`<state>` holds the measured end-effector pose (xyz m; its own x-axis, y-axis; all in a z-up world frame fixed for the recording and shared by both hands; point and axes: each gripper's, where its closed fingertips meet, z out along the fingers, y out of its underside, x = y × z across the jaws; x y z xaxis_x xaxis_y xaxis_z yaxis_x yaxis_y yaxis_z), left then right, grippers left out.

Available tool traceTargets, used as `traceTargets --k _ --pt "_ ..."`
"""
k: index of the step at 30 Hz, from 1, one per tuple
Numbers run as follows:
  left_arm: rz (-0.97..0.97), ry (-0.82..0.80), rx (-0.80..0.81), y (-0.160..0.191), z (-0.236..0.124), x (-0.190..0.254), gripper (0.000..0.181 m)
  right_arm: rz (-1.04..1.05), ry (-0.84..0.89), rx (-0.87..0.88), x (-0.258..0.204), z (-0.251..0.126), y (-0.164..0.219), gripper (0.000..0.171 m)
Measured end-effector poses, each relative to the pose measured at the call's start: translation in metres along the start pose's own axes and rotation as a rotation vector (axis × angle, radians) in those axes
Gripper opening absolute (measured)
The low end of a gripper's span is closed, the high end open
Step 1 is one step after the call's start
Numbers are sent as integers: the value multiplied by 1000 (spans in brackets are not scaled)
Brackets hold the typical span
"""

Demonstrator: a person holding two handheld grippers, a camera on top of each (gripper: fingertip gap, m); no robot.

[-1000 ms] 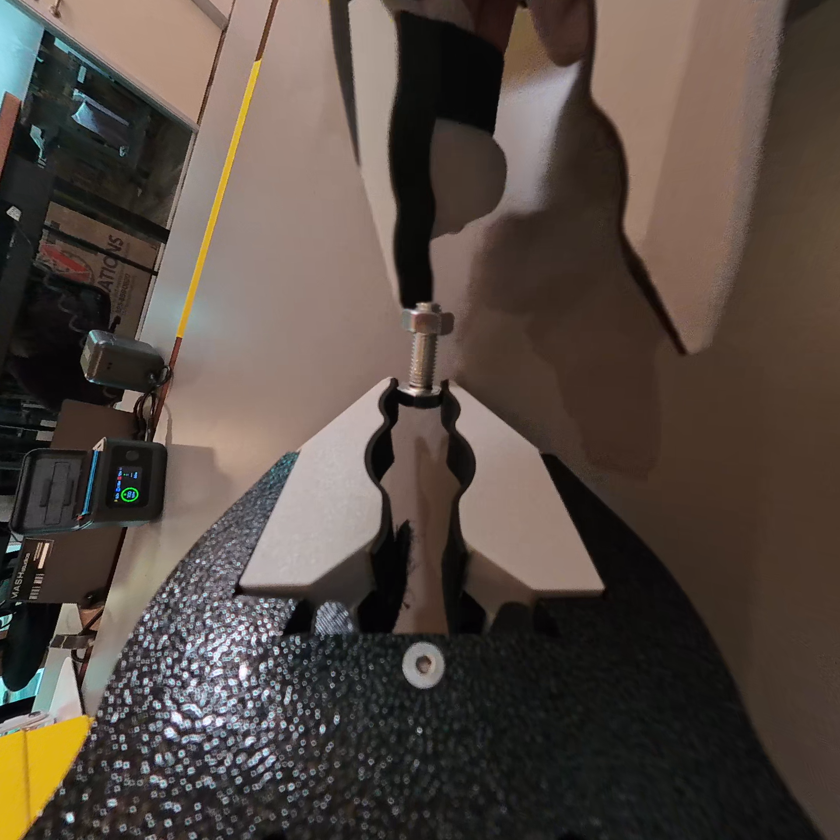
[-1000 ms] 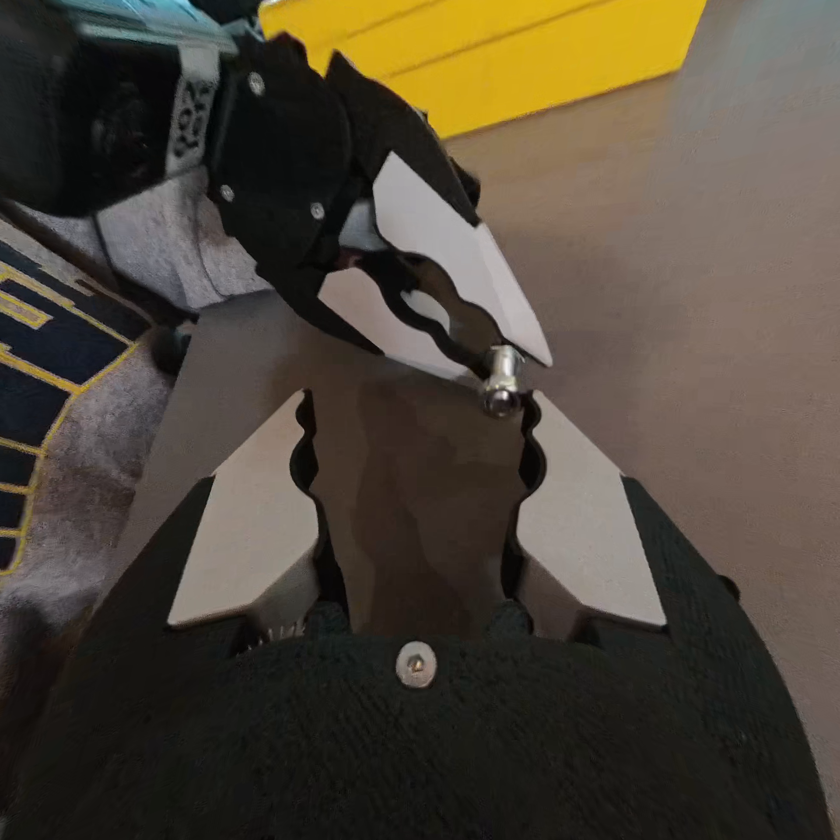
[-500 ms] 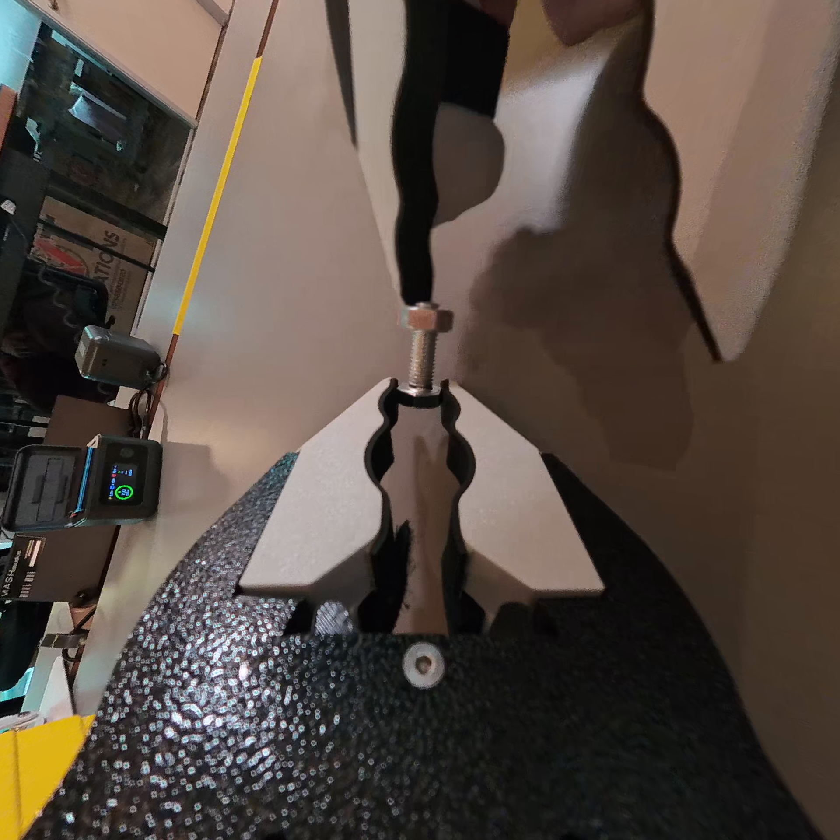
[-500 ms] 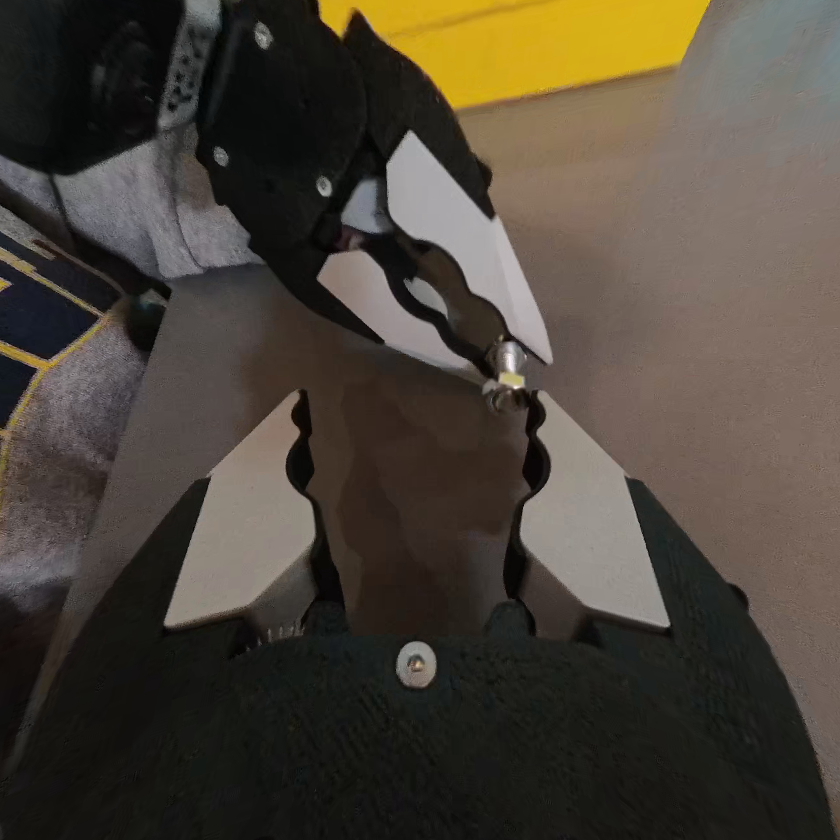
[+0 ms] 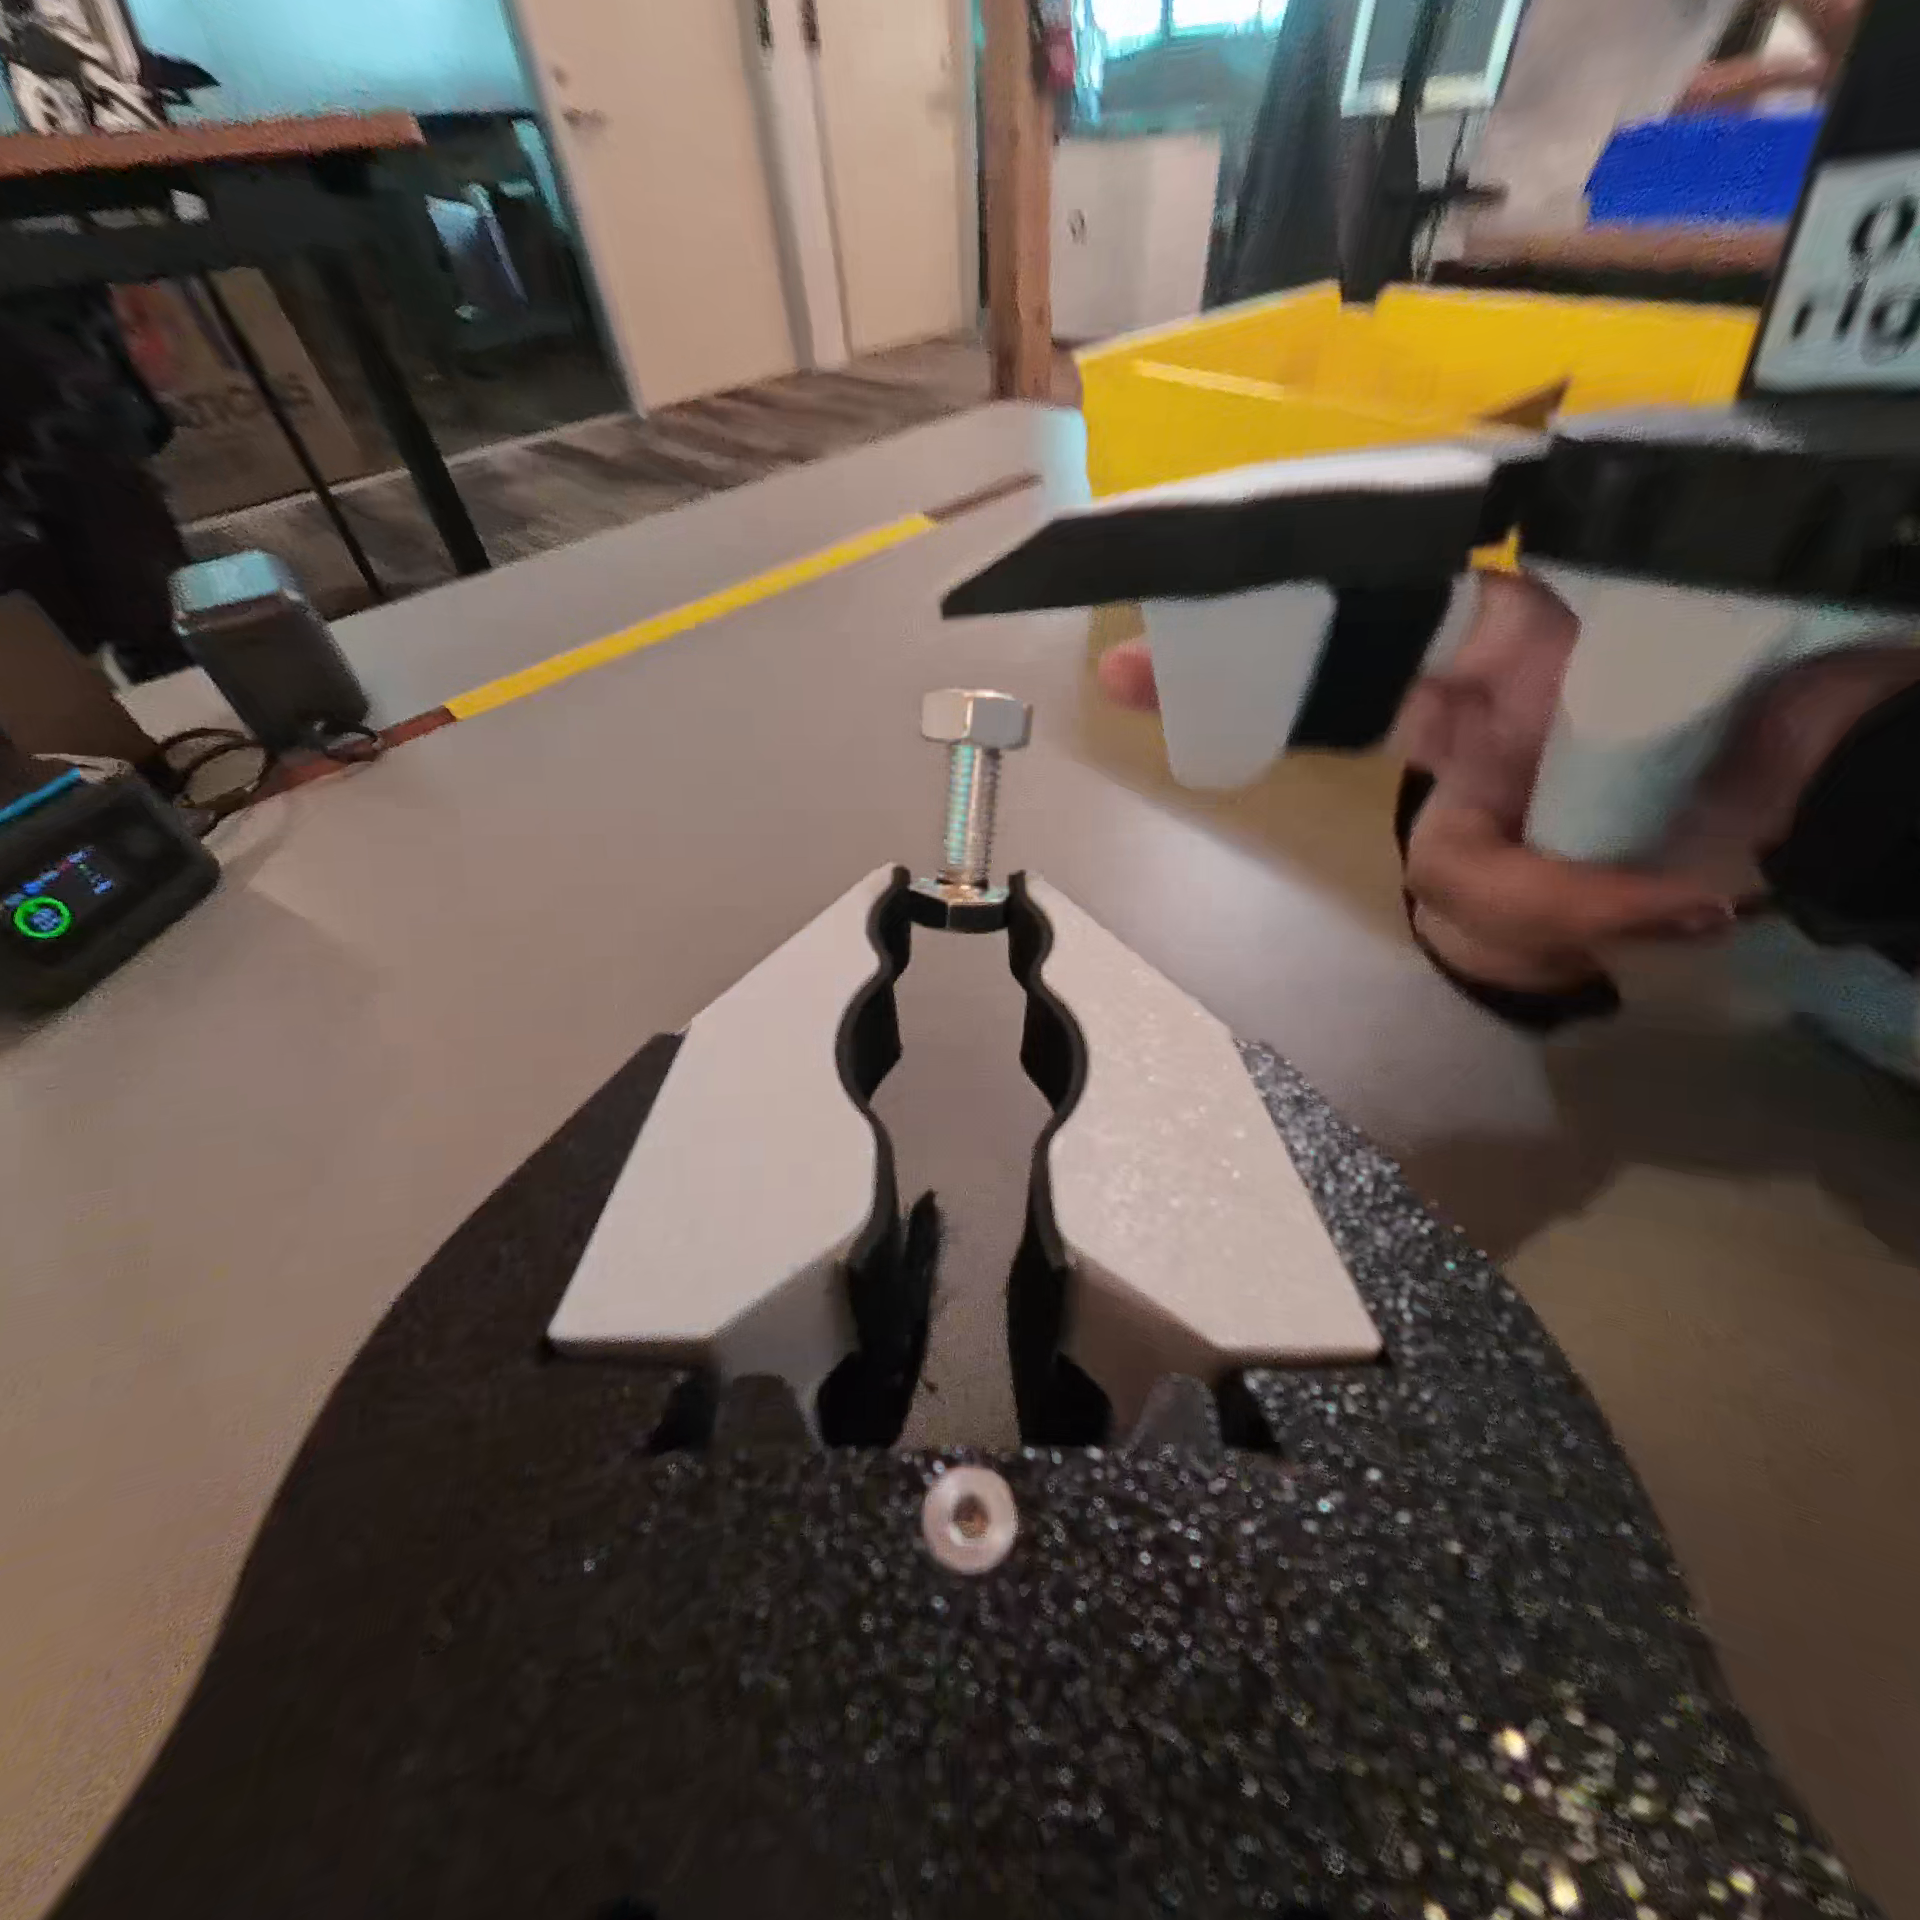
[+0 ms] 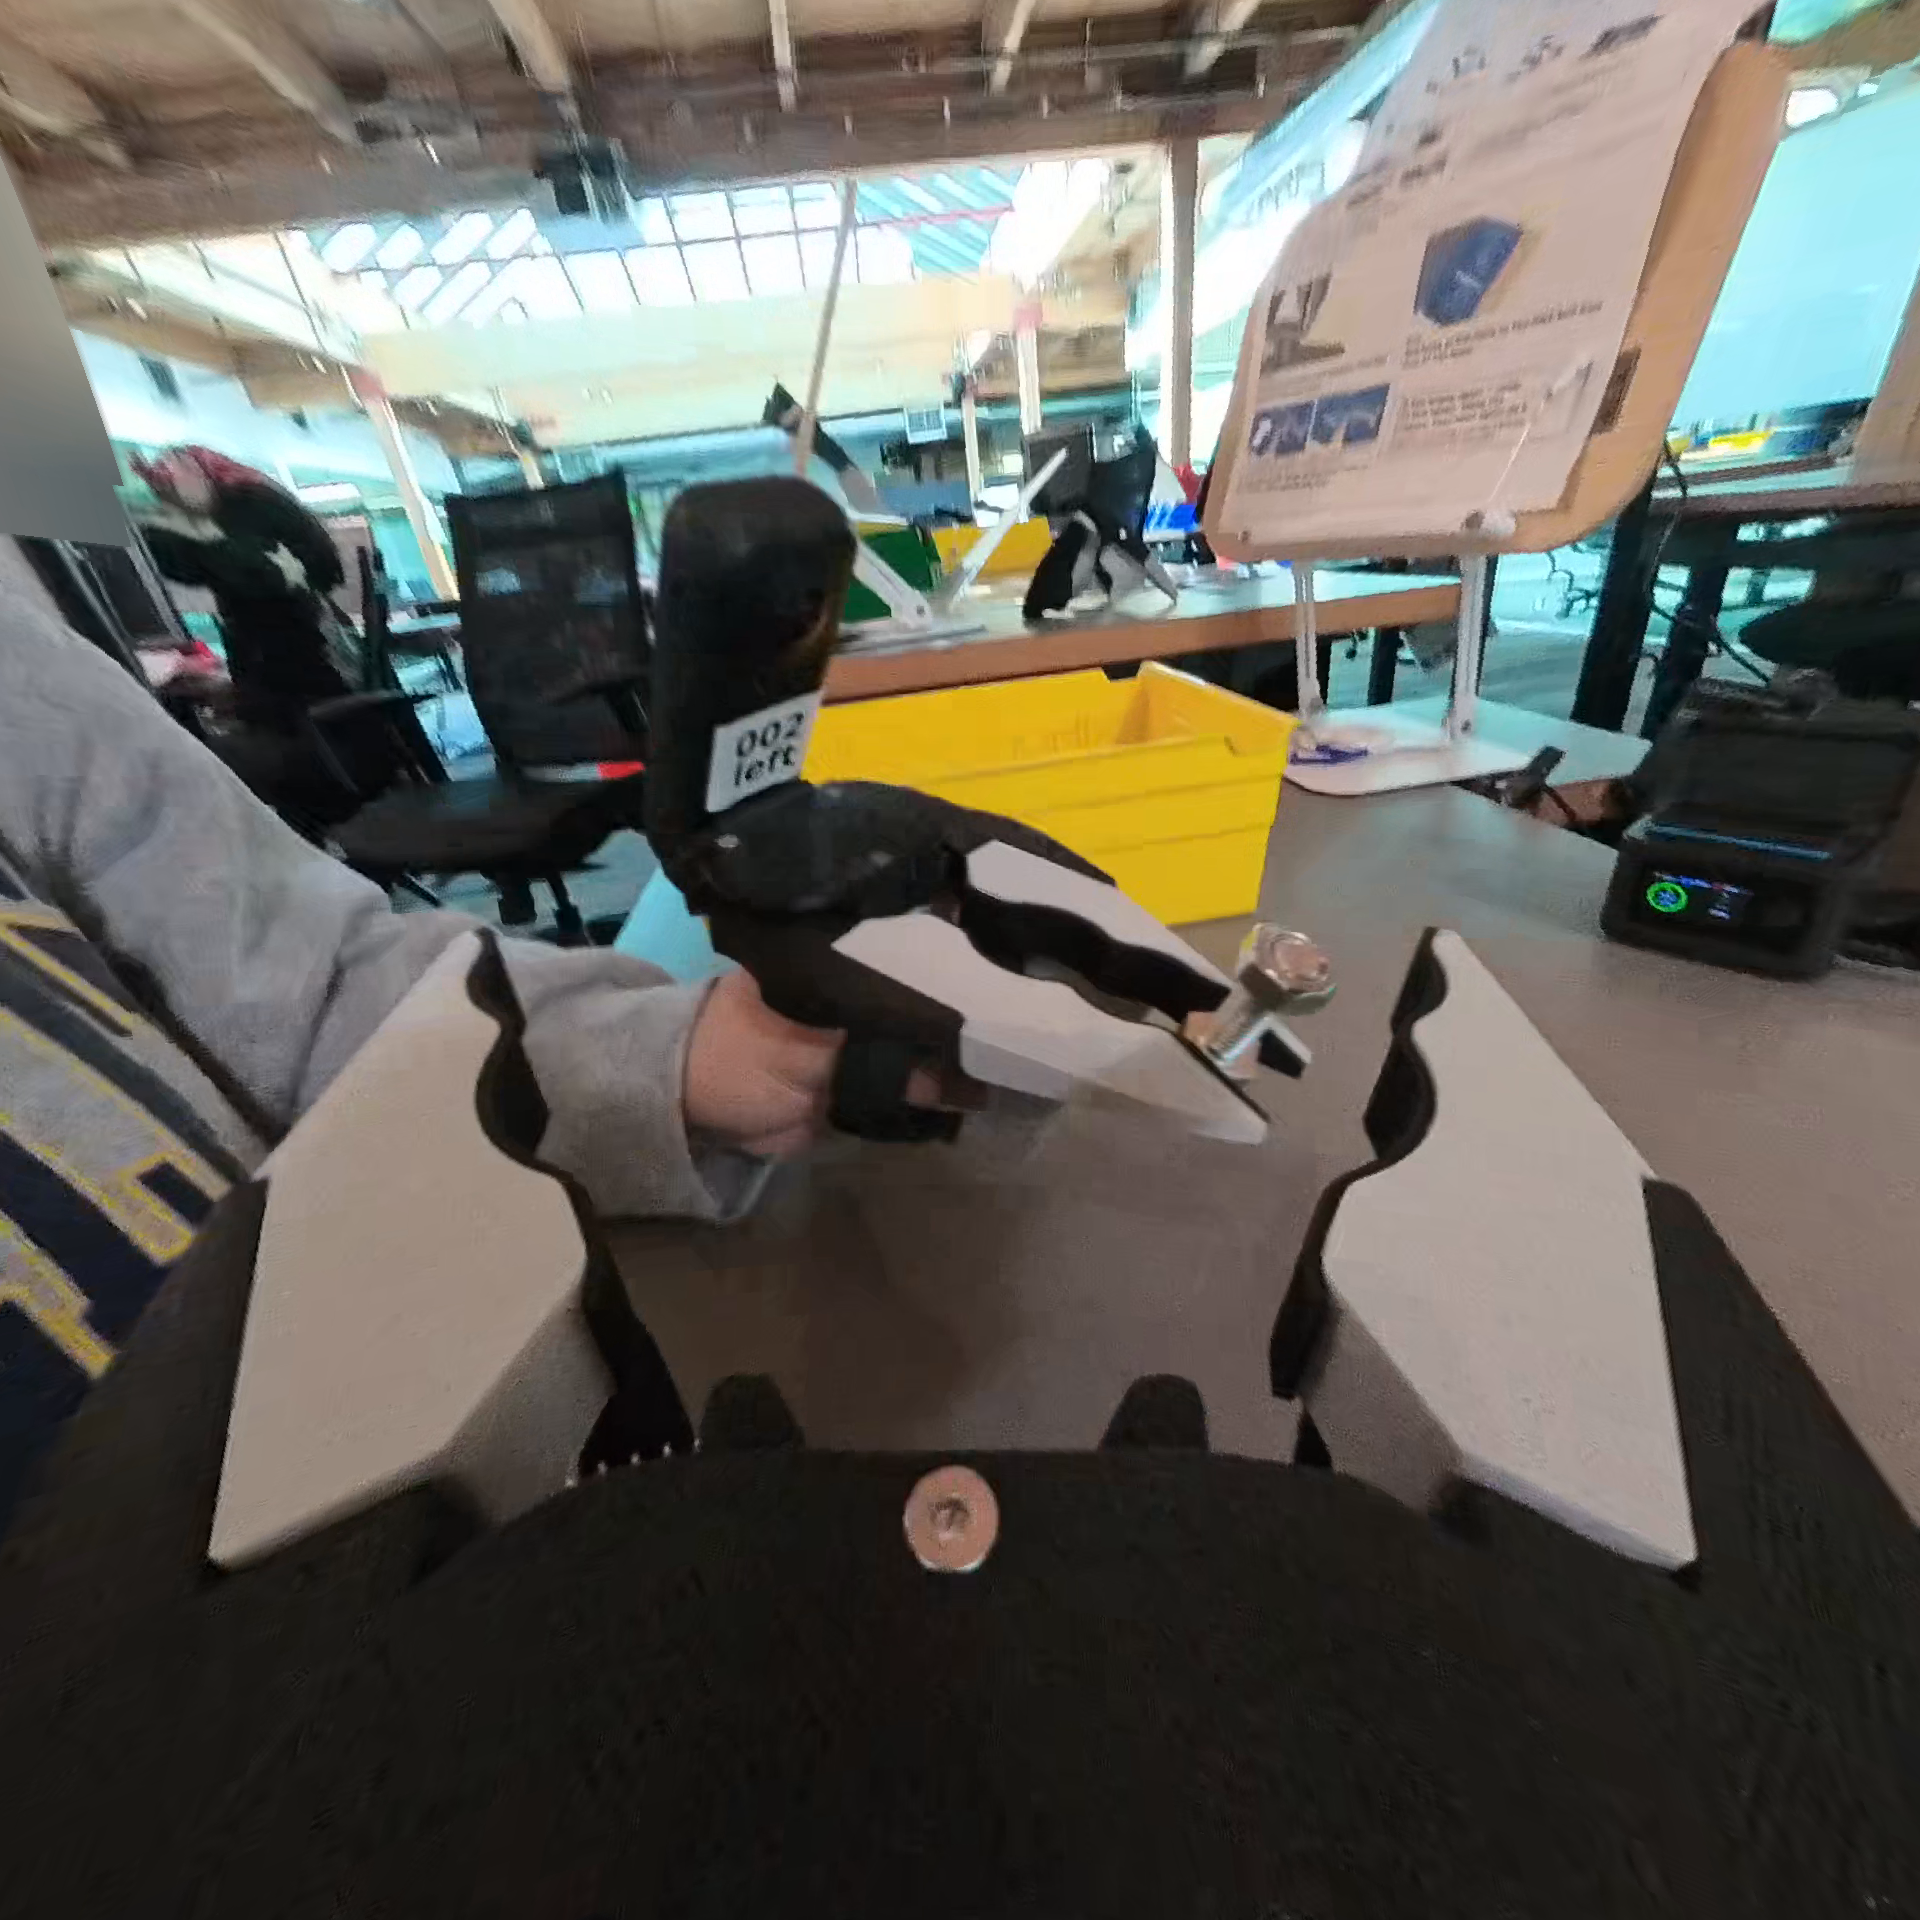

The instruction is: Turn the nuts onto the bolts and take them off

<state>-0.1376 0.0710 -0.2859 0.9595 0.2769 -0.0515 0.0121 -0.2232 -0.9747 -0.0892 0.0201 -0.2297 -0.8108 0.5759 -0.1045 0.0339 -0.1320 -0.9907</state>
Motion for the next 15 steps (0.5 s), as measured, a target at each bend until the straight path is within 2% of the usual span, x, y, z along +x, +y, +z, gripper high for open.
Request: traceTargets --k 1,7,9,11,13,15 --pt "-4 -11 28 -6 0 -1 16 25 -9 39 -3 2 -6 160" --pt "20 -40 75 -18 2 1 16 156 -55 123 -6 2 -18 160" --pt "58 13 75 -20 3 12 16 166 -80 137 -10 3 -21 160" --pt "176 152 -12 -6 9 41 16 176 -102 147 -12 2 -23 160" --pt "272 151 -61 7 12 50 16 168 -77 134 -5 0 -21 160" --pt "191 162 -17 1 9 49 16 166 -44 134 3 -4 -19 160"
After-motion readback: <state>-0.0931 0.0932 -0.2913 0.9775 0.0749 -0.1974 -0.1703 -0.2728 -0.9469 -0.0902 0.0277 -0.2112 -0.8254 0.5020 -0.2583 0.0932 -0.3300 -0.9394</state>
